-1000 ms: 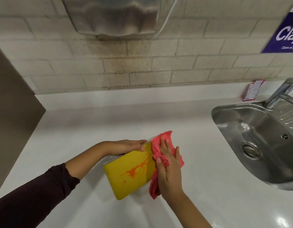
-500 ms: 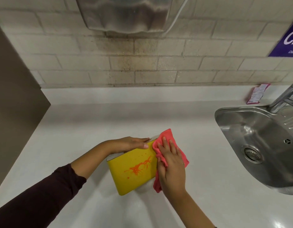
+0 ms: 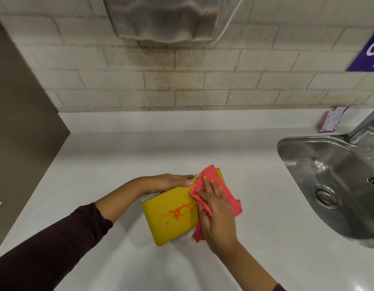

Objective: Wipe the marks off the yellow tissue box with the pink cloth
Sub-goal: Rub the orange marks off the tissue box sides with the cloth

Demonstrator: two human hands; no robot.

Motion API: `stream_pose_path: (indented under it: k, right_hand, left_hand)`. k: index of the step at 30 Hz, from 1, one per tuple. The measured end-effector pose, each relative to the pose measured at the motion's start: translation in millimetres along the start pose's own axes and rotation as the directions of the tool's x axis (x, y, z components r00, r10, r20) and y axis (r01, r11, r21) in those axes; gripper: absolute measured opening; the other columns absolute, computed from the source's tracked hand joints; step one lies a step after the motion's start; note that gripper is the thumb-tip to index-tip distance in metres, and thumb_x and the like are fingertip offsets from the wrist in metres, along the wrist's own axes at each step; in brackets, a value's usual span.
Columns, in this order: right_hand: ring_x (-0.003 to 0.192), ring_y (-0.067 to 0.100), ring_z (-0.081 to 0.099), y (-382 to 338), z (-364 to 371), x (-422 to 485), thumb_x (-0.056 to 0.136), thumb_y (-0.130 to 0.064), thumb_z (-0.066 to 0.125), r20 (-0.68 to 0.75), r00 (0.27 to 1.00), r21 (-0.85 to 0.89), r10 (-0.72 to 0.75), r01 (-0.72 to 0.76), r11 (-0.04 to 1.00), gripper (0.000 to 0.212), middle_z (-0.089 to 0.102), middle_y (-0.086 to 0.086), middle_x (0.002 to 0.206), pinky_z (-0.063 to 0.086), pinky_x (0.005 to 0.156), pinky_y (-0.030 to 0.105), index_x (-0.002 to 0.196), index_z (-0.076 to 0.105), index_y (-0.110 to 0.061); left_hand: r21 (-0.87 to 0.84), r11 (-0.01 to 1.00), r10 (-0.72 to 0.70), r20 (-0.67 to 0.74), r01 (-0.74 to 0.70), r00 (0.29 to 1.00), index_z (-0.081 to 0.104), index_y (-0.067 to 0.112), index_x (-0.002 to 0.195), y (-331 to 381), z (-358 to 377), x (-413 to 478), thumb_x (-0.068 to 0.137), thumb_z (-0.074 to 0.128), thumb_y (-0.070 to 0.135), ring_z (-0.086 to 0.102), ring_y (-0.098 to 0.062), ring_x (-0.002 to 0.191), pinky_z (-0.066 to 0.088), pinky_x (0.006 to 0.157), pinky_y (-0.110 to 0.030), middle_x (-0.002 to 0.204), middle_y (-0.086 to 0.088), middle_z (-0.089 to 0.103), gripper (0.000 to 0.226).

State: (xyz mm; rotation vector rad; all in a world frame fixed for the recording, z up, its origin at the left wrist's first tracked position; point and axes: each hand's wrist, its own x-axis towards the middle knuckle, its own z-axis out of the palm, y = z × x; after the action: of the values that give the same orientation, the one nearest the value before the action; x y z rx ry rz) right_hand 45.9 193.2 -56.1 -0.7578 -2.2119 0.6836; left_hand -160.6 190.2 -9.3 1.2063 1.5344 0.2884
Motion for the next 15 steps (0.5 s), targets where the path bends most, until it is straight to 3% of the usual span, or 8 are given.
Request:
stream_pose_path:
  k: [2,5,8,11,15]
  right_hand:
    - [0.146,0.011,0.020,7.1,-5.0,-9.4,0.092,-0.022,0.043,0.134,0.982,-0.048,-0.135,0.142,0.989,0.054,0.030,-0.005,0.154,0.016,0.119,0.029,0.145,0.031,-0.027]
    - [0.142,0.013,0.027,28.8,-28.3,-9.3,0.089,-0.022,0.047,0.254,0.941,-0.087,-0.223,0.252,0.964,0.050,0.040,-0.001,0.148,0.024,0.115,0.032,0.139,0.043,-0.019]
    - [0.138,0.012,0.032,29.2,-32.7,-1.5,0.090,-0.024,0.044,0.143,0.980,-0.062,-0.138,0.148,0.987,0.041,0.044,-0.001,0.144,0.023,0.115,0.027,0.129,0.056,-0.017]
    - [0.144,0.012,0.024,7.8,-10.2,-0.2,0.093,-0.025,0.039,0.015,1.000,0.065,0.023,-0.024,0.998,0.043,0.039,0.001,0.148,0.014,0.120,0.025,0.136,0.047,-0.021]
    - [0.145,0.006,0.021,-0.9,2.0,-10.8,0.093,-0.018,0.042,0.100,0.990,0.036,-0.102,0.099,0.994,0.050,0.037,-0.001,0.149,0.011,0.120,0.023,0.142,0.035,-0.019]
  left_hand:
    - [0.012,1.000,0.017,0.010,-0.017,1.000,0.027,0.044,0.140,0.4,0.8,-0.6,0.079,0.039,0.065,0.048,-0.021,0.126,0.037,0.109,-0.041,0.148,0.001,0.040,0.066]
    - [0.027,1.000,0.010,0.009,-0.010,1.000,0.024,0.043,0.142,-1.2,1.3,-0.1,0.083,0.039,0.063,0.042,-0.023,0.132,0.031,0.113,-0.043,0.152,0.001,0.033,0.064]
    - [0.028,1.000,-0.010,0.011,0.009,1.000,0.021,0.043,0.142,-0.8,1.6,-0.6,0.080,0.038,0.066,0.044,-0.026,0.129,0.035,0.111,-0.045,0.151,-0.002,0.034,0.069]
    - [0.039,0.999,-0.010,0.005,0.010,1.000,0.021,0.043,0.142,-0.5,2.5,0.6,0.080,0.037,0.067,0.046,-0.028,0.128,0.037,0.109,-0.048,0.151,-0.003,0.035,0.069]
    - [0.006,0.999,0.032,0.016,-0.032,0.999,0.027,0.046,0.140,-0.3,1.3,-0.3,0.083,0.036,0.064,0.046,-0.023,0.128,0.034,0.111,-0.045,0.150,0.002,0.038,0.060]
